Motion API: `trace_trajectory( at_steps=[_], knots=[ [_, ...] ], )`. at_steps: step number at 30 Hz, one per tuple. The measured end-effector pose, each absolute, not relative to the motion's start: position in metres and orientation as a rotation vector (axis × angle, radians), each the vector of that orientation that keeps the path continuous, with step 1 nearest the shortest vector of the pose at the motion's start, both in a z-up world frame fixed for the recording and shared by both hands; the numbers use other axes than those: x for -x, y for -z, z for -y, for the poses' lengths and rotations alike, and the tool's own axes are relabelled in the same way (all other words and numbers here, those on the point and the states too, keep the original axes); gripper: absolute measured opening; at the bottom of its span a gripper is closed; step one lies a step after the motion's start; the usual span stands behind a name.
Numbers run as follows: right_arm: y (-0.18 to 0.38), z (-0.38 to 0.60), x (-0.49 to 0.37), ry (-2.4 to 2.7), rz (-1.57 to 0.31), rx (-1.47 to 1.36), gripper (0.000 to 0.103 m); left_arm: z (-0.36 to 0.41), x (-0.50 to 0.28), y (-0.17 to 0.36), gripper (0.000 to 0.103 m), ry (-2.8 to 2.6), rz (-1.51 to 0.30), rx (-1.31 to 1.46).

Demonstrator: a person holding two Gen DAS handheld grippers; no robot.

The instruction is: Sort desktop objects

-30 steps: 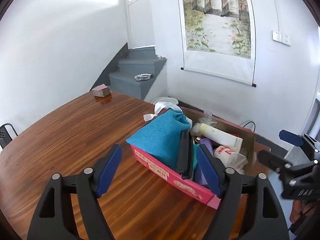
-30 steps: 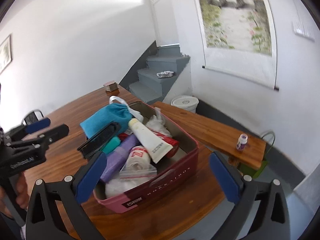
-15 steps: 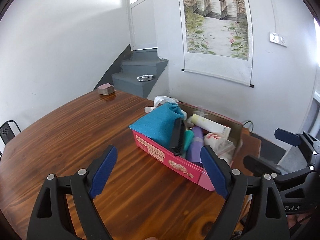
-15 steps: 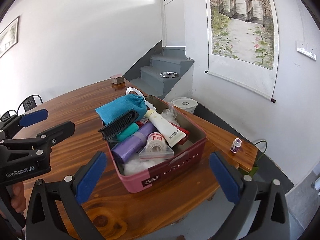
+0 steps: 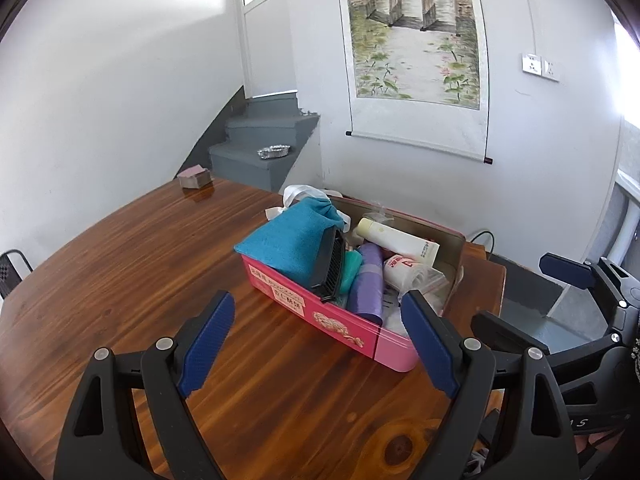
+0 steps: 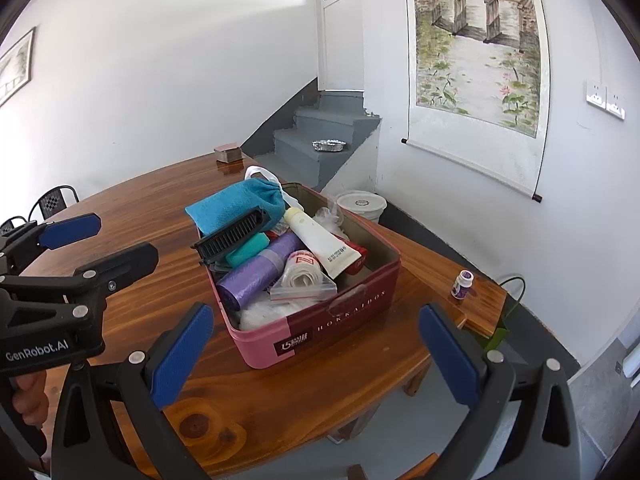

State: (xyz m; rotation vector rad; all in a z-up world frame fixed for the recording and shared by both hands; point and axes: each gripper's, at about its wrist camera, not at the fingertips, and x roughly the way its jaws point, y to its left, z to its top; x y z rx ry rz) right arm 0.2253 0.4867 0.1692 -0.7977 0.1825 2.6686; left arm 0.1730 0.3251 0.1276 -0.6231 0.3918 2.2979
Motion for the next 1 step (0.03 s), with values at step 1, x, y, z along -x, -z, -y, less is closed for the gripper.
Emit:
trace_trajectory(
  at_steps=[1],
  knots=[
    [-0.1686,-0.4868,-0.2251,-2.668,-0.184,0.799,0.103,-0.3257,-0.1725,-0.1274,0.088,-2.291,-0.400,0.625]
  ],
)
